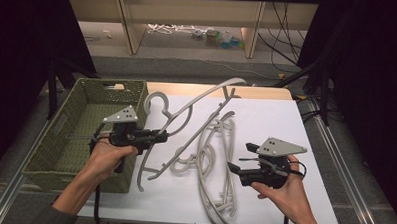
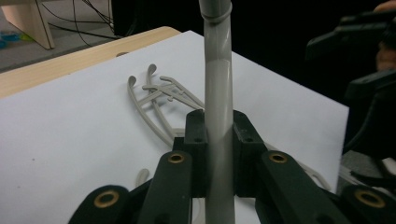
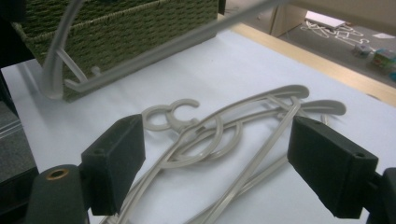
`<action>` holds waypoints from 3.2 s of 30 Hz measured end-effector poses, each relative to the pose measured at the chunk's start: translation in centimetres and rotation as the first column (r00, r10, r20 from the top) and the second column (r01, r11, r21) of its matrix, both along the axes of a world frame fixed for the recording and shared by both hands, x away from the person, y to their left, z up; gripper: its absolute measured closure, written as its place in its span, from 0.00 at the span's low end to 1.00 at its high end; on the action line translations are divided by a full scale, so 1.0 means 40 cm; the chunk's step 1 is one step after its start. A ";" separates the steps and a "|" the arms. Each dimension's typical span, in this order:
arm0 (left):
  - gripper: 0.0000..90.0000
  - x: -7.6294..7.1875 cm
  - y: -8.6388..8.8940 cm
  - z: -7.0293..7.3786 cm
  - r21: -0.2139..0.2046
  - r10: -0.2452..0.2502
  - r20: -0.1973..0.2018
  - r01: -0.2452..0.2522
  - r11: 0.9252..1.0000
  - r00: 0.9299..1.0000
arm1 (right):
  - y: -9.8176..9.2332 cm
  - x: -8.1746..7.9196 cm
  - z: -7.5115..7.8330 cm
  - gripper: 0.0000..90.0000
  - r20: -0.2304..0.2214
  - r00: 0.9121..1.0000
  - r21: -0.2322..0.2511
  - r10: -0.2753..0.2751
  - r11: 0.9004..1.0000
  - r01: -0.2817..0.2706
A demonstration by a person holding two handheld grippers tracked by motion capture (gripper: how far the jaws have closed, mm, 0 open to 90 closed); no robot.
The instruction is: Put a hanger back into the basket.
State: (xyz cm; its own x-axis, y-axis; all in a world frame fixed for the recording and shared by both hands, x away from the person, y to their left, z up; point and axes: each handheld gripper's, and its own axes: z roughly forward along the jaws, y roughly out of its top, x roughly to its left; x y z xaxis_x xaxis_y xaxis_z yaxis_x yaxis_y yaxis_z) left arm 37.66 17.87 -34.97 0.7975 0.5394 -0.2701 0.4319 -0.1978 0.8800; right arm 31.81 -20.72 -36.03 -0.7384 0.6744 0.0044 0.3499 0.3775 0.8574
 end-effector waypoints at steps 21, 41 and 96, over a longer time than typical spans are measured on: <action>0.88 -0.033 0.200 0.179 -0.097 0.075 -0.035 -0.078 0.992 0.997 | 0.010 -0.021 -0.063 0.20 -0.026 0.999 -0.017 0.040 0.999 -0.041; 0.88 0.090 0.411 0.165 0.095 0.280 0.026 -0.282 0.955 0.960 | 0.011 -0.020 -0.068 0.21 -0.035 0.998 -0.020 0.054 0.998 -0.055; 0.85 0.172 0.541 -0.140 0.429 0.367 -0.177 -0.264 0.864 0.913 | 0.011 -0.018 -0.071 0.21 -0.028 0.998 -0.024 0.063 0.998 -0.064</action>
